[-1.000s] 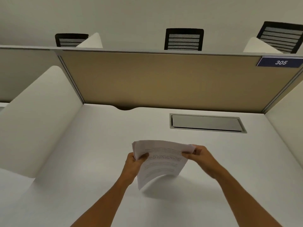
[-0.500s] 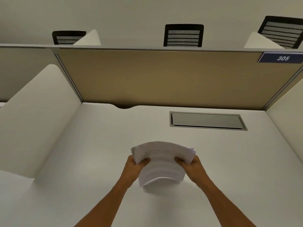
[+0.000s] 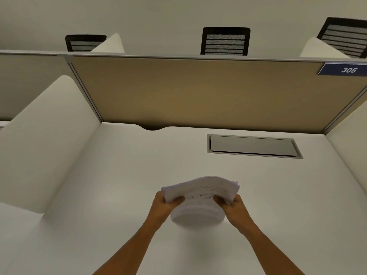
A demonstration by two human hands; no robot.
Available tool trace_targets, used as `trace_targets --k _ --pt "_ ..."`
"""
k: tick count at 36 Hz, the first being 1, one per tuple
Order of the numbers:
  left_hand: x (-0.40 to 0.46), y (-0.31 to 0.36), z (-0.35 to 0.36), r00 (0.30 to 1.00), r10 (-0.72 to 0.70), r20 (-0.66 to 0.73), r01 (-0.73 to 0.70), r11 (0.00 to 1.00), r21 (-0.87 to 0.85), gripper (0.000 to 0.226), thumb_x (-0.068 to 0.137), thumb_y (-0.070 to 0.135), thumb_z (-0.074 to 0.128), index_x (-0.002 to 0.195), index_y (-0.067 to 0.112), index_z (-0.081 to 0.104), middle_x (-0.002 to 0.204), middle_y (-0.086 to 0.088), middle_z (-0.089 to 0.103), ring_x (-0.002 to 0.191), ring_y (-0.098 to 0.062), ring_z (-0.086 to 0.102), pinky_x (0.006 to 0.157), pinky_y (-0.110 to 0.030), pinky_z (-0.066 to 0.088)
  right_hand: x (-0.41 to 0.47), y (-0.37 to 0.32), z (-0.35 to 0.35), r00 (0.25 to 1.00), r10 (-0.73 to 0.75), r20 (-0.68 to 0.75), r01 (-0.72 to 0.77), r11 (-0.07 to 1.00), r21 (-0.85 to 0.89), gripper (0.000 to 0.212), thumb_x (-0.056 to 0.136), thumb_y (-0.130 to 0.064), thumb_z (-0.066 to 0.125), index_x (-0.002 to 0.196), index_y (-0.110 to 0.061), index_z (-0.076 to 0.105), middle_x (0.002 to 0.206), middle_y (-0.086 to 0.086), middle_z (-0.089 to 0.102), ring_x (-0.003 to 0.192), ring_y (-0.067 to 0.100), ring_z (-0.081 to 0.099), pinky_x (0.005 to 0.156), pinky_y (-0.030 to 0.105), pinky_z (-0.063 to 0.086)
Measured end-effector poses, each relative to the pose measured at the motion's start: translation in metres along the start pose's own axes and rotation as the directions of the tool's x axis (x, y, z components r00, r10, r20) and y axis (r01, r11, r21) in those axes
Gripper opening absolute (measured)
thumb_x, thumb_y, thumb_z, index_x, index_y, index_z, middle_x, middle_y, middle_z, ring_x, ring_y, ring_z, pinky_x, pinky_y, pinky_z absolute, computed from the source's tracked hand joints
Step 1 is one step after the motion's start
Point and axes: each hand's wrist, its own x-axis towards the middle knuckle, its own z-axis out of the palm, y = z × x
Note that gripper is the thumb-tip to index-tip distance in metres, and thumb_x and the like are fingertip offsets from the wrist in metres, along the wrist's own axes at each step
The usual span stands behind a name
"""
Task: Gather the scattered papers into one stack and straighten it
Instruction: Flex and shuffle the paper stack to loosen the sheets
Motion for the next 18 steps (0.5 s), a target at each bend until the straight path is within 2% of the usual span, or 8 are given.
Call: trace_targets --k 2,5,9,11,14,18 --pt "0.000 0.000 0.001 0.999 -0.011 -0.037 0.011 1.000 0.008 0.039 0.071 0.028 0.079 0.109 0.021 0.073 0.099 -0.003 0.077 0.093 -0.020 0.072 0.072 -0.025 0.057 -0.002 0.001 -0.001 1.000 0.001 0.005 -0.001 1.000 0.013 0.034 0.094 -0.019 0.067 0.099 -0.053 0.071 0.101 -0.016 0.076 0.097 0.004 0.071 0.074 0.020 0.060" --pt "0.002 0.002 0.002 0.998 0.005 -0.070 -0.002 0.999 0.037 0.026 0.072 0.032 0.080 0.098 0.029 0.075 0.091 0.001 0.078 0.085 -0.015 0.073 0.066 -0.022 0.058 -0.004 -0.004 -0.002 1.000 -0.004 0.000 0.004 1.000 0.028 0.036 0.094 -0.021 0.068 0.098 -0.056 0.071 0.103 -0.018 0.076 0.095 -0.001 0.071 0.071 0.012 0.057" --pt "0.004 0.004 0.004 0.995 0.023 -0.092 -0.017 0.998 0.060 0.011 0.079 0.031 0.079 0.087 0.037 0.076 0.085 0.004 0.078 0.078 -0.009 0.073 0.062 -0.017 0.056 -0.003 -0.007 -0.004 1.000 -0.016 -0.009 0.017 1.000 0.018 0.038 0.096 -0.018 0.065 0.099 -0.055 0.072 0.103 -0.018 0.077 0.094 -0.002 0.071 0.072 0.010 0.055" --pt "0.003 0.003 0.007 0.997 0.015 -0.076 -0.010 0.997 0.073 0.013 0.075 0.042 0.075 0.087 0.038 0.076 0.085 0.004 0.078 0.079 -0.010 0.073 0.066 -0.022 0.059 -0.003 -0.005 -0.005 1.000 -0.013 -0.013 0.013 1.000 0.013 0.036 0.096 -0.019 0.065 0.101 -0.054 0.071 0.103 -0.017 0.076 0.095 -0.002 0.071 0.072 0.010 0.056" --pt "0.002 -0.002 0.010 0.998 -0.006 -0.068 0.012 0.996 0.085 0.028 0.069 0.050 0.072 0.091 0.033 0.076 0.087 0.001 0.078 0.084 -0.017 0.074 0.075 -0.037 0.060 -0.002 -0.002 -0.005 1.000 -0.005 0.009 0.005 1.000 -0.002 0.030 0.094 -0.020 0.068 0.108 -0.047 0.070 0.104 -0.015 0.076 0.098 0.002 0.071 0.074 0.016 0.058" --pt "0.000 -0.005 0.014 0.995 -0.012 -0.100 0.018 0.998 0.057 0.014 0.074 0.041 0.074 0.088 0.039 0.075 0.087 0.004 0.078 0.083 -0.014 0.074 0.073 -0.033 0.062 0.001 -0.005 -0.007 1.000 -0.017 0.026 0.018 1.000 -0.011 0.032 0.094 -0.021 0.068 0.104 -0.051 0.071 0.103 -0.016 0.076 0.096 0.000 0.071 0.072 0.015 0.058"
